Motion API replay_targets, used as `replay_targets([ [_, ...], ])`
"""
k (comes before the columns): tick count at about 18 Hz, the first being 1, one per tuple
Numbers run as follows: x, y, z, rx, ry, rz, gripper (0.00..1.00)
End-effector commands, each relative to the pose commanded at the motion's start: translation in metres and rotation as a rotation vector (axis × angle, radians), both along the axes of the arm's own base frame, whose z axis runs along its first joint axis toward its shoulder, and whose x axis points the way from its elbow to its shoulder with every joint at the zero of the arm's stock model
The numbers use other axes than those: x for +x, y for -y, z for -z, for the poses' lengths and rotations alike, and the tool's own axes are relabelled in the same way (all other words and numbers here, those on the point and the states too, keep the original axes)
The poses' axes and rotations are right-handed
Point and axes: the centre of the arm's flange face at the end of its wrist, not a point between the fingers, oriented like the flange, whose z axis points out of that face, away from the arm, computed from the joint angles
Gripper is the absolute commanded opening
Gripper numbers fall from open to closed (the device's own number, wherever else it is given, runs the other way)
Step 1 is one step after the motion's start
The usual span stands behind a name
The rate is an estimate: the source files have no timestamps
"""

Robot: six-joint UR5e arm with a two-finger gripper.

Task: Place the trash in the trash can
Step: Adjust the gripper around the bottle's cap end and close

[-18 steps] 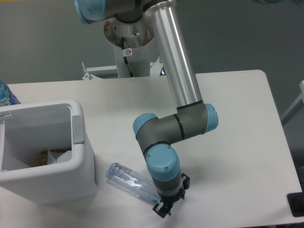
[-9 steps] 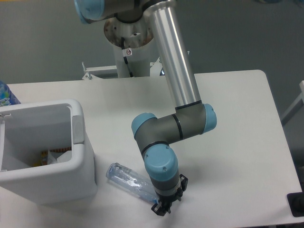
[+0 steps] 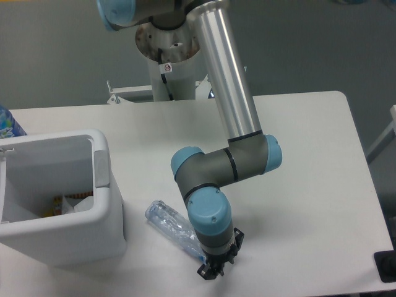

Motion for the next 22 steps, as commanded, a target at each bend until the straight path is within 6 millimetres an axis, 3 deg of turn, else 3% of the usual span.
replay_targets([
  [5,-0.015,0.008,-0.035,0.078,0.008,-0.007,0.26],
  [14,-0.017,0.008,-0.044,0.090,-0.004,-0.008,0.17],
  [17,-0.016,0.009,-0.054,0.101,-0.015,-0.008,0.12],
  [22,-0.015,0.010,-0.088,0.138,-0.064,0.033,0.11],
])
